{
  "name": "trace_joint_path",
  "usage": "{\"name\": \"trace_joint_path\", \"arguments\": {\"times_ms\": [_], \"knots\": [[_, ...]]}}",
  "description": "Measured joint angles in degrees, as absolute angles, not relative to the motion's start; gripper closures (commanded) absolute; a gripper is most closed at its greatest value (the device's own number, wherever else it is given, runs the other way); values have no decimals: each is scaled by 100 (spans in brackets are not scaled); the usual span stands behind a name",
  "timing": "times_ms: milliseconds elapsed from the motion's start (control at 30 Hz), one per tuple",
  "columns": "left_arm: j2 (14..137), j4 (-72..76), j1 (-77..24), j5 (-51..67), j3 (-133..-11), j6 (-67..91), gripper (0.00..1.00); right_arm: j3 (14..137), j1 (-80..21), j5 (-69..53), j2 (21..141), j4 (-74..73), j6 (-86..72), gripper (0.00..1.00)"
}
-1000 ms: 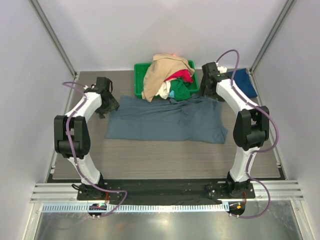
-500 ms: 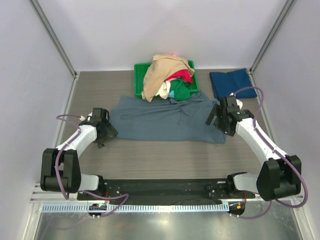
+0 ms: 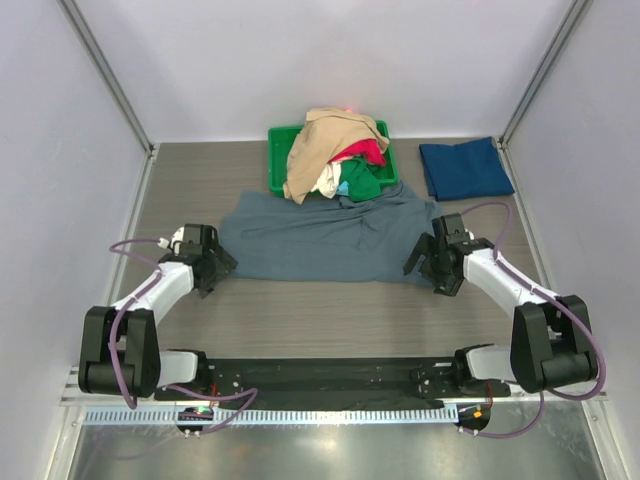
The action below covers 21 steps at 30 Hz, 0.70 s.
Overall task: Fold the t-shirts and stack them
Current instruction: Fold the tshirt
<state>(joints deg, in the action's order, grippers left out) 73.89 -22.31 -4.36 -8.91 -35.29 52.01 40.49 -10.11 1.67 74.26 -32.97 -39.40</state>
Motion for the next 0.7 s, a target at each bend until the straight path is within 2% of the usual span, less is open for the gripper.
{"name": "trace_joint_path", "arguments": {"times_ms": [300,400,500,533,567,600,633,700], "knots": [[7505,-1938,-436,-895,-3529,5236,25,4025,-873,185,7854,-2888,-3938,7],[7537,-1846,-436,-895,-3529,5247,26,3977,-705,187,7837,-2766,-3938,12],[7605,-1697,-436,-897,-3531,5266,29,3940,-460,152,7837,-2652,-3922,25],[7658,-1643,-436,-899,-3548,5277,34,3924,-392,150,7837,-2613,-3911,38],[7703,-1590,-436,-899,-3568,5290,38,3909,-338,145,7839,-2576,-3872,47],[7762,-1527,-436,-904,-3581,5315,44,3883,-305,154,7859,-2530,-3854,56],[7817,-1481,-436,-915,-3601,5339,64,3872,-270,154,7881,-2502,-3826,72],[7979,-1354,-436,-908,-3625,5393,82,3841,-226,148,7935,-2416,-3782,85]]}}
